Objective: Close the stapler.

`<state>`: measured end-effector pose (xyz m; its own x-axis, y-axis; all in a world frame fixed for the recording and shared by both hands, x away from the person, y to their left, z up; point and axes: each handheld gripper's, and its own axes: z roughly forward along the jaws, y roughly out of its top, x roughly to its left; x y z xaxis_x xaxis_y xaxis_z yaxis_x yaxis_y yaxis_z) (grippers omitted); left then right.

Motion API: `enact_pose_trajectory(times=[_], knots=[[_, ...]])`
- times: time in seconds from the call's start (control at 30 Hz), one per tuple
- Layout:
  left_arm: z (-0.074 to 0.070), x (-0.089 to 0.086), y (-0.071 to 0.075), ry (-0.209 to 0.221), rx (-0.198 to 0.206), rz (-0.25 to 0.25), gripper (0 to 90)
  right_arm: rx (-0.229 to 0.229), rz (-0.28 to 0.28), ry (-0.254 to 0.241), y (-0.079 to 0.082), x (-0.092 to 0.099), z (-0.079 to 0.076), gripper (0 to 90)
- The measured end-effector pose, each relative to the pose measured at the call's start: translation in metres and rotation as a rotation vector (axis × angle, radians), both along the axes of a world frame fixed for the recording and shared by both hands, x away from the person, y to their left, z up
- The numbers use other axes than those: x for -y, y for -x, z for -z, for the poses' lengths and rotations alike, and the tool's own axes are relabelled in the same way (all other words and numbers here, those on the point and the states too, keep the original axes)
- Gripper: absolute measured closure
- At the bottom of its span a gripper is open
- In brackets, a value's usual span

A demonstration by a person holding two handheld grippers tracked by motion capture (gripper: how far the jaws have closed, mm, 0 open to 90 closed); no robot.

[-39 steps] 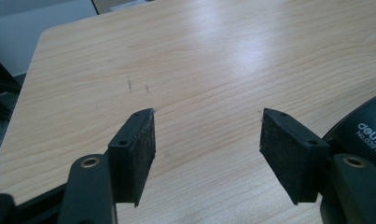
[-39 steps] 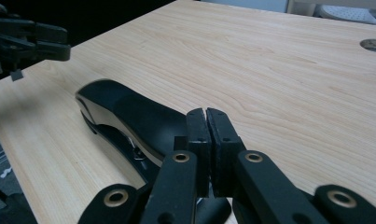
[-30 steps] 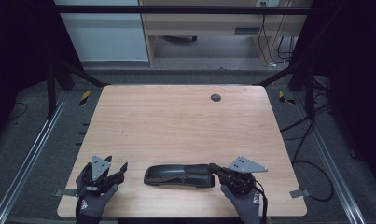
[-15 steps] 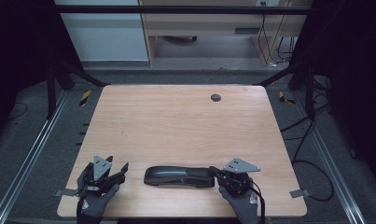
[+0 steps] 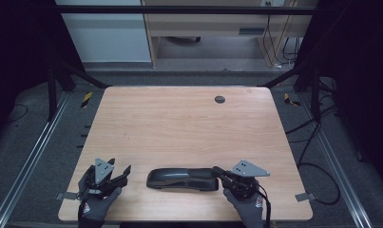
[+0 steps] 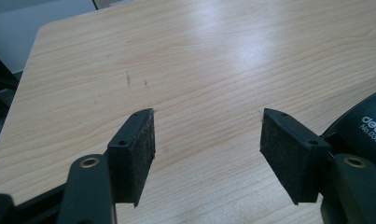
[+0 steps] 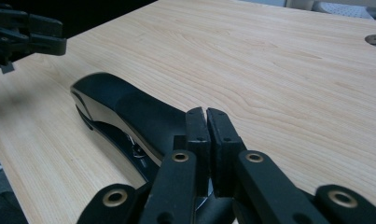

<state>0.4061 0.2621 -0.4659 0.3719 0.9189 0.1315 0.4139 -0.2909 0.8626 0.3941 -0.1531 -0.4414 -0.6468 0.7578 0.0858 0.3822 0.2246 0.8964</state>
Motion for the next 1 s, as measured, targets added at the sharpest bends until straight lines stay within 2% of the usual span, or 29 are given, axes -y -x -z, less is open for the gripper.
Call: enact_pose_trajectory(times=[0.23, 0.4, 0.53, 0.67, 0.83, 1.0], knots=[[0.001, 0.0, -0.001, 0.0, -0.007, 0.003, 34.8, -0.001, 0.018, -0.019, -0.003, 0.008, 0.001, 80.6], [0.002, -0.001, -0.001, -0.001, -0.01, 0.003, 34.7, 0.015, 0.089, -0.034, -0.006, 0.024, 0.0, 72.3], [0.003, -0.002, -0.002, -0.001, -0.017, 0.006, 34.6, 0.022, 0.157, -0.026, -0.011, 0.043, 0.003, 62.2], [0.005, -0.003, -0.004, 0.001, -0.027, 0.008, 34.3, -0.014, 0.207, 0.004, -0.019, 0.06, 0.013, 53.9], [0.008, -0.004, -0.006, -0.003, -0.042, 0.014, 33.8, -0.064, 0.267, 0.038, -0.028, 0.082, 0.03, 48.7], [0.012, -0.008, -0.01, -0.007, -0.064, 0.007, 33.7, -0.096, 0.307, 0.068, -0.033, 0.101, 0.041, 43.9]])
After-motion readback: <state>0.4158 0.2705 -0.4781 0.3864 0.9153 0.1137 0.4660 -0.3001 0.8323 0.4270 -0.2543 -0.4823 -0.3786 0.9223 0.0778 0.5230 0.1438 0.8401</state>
